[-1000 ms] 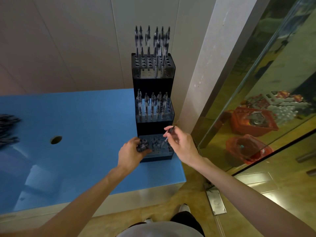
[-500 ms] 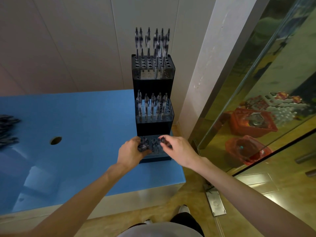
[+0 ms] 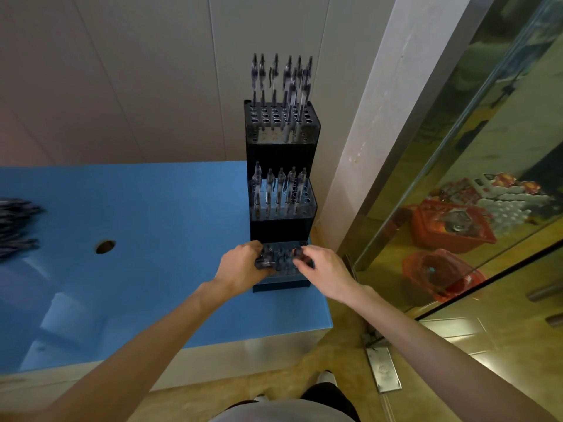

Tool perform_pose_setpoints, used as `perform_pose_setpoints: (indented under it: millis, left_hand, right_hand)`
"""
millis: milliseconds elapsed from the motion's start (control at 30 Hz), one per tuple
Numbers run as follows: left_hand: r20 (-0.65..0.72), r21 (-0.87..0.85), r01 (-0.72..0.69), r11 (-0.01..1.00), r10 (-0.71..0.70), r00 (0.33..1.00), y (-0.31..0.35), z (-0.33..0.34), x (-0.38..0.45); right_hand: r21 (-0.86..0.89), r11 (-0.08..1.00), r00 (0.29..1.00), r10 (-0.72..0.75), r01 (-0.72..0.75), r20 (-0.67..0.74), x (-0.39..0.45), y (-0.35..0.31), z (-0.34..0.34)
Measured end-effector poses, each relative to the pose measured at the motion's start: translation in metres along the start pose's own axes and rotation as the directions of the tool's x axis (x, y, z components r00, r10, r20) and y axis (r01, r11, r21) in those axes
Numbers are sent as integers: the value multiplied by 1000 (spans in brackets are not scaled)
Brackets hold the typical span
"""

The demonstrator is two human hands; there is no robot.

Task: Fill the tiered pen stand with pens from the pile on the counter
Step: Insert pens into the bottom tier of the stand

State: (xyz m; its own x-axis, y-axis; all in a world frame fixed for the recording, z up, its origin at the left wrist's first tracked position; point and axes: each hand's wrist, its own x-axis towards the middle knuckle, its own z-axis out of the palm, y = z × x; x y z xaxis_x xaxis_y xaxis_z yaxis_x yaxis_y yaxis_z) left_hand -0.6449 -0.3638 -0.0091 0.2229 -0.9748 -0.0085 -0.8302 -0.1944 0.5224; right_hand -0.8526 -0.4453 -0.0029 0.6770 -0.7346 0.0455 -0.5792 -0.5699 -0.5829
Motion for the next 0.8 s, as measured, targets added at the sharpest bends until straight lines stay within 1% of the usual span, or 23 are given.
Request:
perform_pose_setpoints:
  millis: [133,200,267,367,500,700,800]
  left_hand:
    - [30,-25,-12,1000,13,999,-1,-3,2]
    - [41,-44,-14,999,16,999,-1,-3,3]
    - [31,-35,-30,999,31,999,0,-3,3]
    - [17,-50,-36,998,37,999,-4,1,2]
    - [25,-110,-20,994,23,999,-12,5,2]
    - [22,-214,-39,976,44,999,-15,4,-5]
    - [39,-274,-7,962,18,999,-15,5,-9]
  right_hand:
    - [34,999,998,18,-20,58,1,2,-4]
    - [63,997,997,37,-41,62,-1,1,-7]
    - [116,993,1000,9,-12,26,-1,-6,-10]
    - [210,974,996,-79,87,-47,6,-28,-15]
    - [219,962,986,-151,163,-73,19,-50,-11]
    - [271,952,987,-113,140,-111,19,-53,-7]
    - [235,964,985,-95,127,-143,15,-47,-4]
